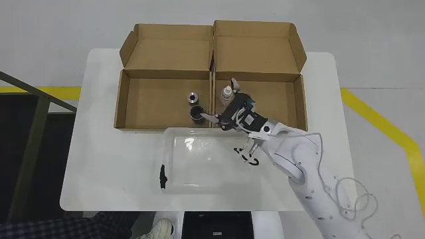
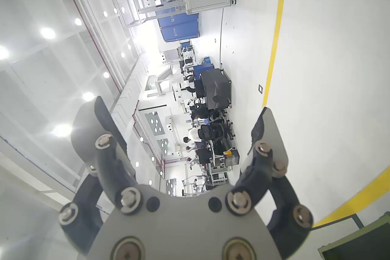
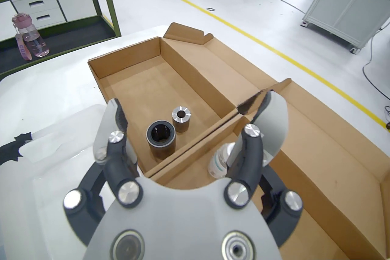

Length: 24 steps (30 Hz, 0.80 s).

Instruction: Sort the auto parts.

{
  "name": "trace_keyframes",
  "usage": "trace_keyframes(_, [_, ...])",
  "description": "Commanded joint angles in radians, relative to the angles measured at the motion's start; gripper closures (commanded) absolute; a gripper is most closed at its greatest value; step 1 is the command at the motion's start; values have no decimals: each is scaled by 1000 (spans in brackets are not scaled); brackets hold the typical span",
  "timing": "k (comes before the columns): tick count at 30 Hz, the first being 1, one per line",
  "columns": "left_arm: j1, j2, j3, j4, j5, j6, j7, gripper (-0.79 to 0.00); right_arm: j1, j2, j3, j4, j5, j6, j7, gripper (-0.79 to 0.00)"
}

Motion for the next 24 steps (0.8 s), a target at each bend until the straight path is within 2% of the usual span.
trace_keyframes(1, [0, 0, 0, 0, 0, 0, 0, -785, -43, 8, 42, -23, -10, -4, -26, -785])
trace_keyframes(8, [0, 0, 0, 0, 0, 0, 0, -785, -180, 30, 176, -67, -35, -4, -141, -785])
trace_keyframes(24, [0, 0, 0, 0, 0, 0, 0, -785, -484, 58, 430, -78, -77, 66, -440, -785])
